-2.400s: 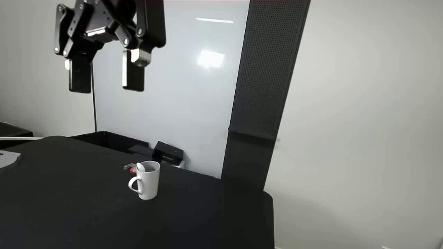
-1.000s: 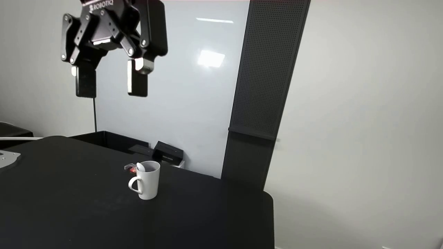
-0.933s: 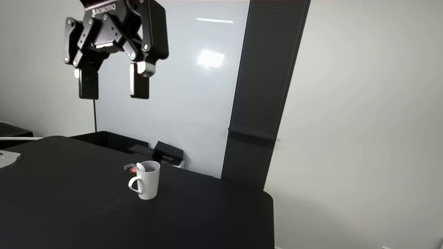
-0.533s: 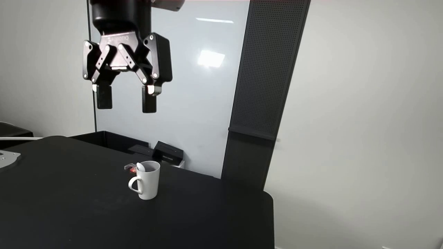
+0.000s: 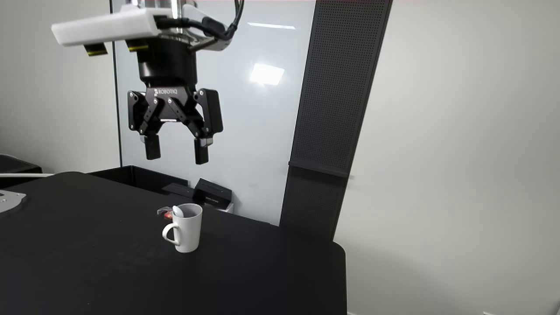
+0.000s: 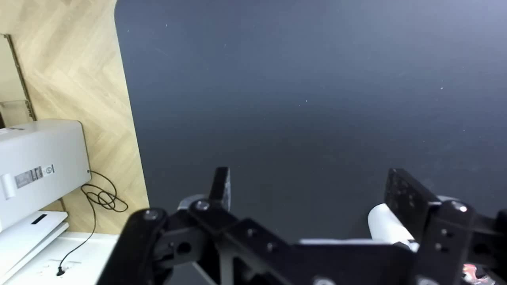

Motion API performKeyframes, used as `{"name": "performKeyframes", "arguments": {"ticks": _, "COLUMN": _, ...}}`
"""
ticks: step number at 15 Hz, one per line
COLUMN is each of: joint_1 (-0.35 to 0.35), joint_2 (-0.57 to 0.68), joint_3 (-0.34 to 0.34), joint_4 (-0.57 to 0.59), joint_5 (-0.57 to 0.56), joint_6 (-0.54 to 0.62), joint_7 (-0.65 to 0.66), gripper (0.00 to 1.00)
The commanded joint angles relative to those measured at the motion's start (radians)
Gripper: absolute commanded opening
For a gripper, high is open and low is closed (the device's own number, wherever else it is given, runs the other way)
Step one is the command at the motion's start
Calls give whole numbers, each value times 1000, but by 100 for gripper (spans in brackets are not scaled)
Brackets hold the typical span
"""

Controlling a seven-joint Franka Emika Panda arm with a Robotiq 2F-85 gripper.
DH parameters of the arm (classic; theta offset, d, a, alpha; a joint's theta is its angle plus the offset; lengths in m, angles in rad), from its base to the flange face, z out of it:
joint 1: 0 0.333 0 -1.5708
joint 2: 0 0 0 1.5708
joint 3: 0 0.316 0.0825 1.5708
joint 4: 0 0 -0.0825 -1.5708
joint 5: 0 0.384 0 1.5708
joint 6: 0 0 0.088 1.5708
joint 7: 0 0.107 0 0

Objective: Take the white spoon out of the mug

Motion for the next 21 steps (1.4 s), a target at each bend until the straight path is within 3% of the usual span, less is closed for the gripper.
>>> {"name": "performKeyframes", "arguments": {"ticks": 1, "joint_1": 23, "joint_2": 118, "joint_3": 30, "joint_4": 56, "joint_5": -61, "joint_6": 73, "joint_7": 112, "gripper": 100}}
{"name": "performKeyframes", "arguments": {"ticks": 9, "joint_1": 134, "joint_2": 386, "joint_3": 65, "joint_4": 243, "joint_5": -124, "joint_6": 148, "joint_7": 315, "gripper": 100}}
{"name": "performKeyframes", "arguments": {"ticks": 16, "joint_1": 255, "joint_2": 600, "joint_3": 29, "joint_4": 476, "joint_5": -218, "joint_6": 163, "joint_7": 412, "gripper": 100}}
{"name": "performKeyframes", "arguments": {"ticks": 21, "joint_1": 325, "joint_2": 751, "joint_3": -7, "joint_4": 655, "joint_5": -249, "joint_6": 98, "joint_7": 419, "gripper": 100}}
